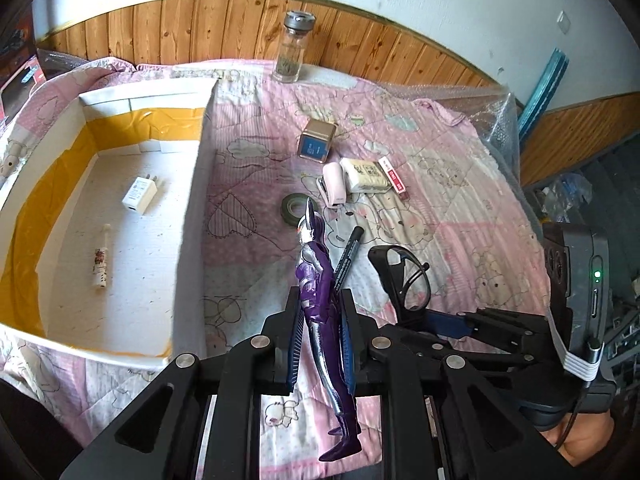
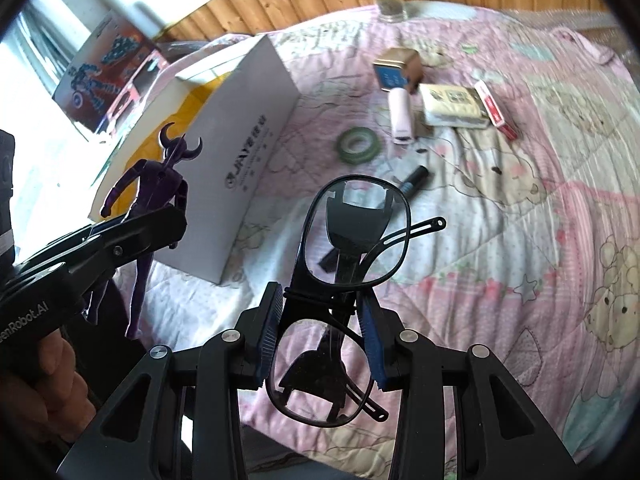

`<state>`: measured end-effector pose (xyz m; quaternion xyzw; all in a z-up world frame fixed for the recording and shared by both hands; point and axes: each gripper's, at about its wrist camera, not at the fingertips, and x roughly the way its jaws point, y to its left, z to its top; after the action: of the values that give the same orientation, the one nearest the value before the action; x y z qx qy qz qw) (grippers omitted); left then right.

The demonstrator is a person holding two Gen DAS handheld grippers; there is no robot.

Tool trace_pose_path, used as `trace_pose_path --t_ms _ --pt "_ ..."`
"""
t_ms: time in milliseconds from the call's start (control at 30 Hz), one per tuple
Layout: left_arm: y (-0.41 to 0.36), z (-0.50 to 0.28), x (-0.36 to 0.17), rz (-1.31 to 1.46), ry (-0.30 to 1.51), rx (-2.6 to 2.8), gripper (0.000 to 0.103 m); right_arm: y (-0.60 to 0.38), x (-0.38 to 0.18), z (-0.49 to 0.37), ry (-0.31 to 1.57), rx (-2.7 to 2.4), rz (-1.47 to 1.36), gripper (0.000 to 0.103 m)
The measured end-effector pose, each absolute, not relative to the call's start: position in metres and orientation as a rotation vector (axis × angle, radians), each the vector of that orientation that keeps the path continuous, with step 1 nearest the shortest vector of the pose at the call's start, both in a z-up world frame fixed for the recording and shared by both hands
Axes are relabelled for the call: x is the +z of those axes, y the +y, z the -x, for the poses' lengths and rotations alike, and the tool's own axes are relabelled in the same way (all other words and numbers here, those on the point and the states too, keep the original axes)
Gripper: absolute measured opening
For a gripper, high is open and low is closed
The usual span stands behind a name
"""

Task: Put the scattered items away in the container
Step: 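Carry the purple figure and black glasses with both tools over the box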

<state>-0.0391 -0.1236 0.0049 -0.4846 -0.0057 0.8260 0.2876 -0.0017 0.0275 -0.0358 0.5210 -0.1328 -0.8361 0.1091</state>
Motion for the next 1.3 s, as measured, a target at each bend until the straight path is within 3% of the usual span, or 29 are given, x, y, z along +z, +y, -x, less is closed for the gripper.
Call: trace_pose_path --t_ms 1300 --pt "-0.257 0.060 0.065 1.146 -0.304 2.365 0.017 -0.111 0.062 0.030 0.072 -2.378 -1.329 0.040"
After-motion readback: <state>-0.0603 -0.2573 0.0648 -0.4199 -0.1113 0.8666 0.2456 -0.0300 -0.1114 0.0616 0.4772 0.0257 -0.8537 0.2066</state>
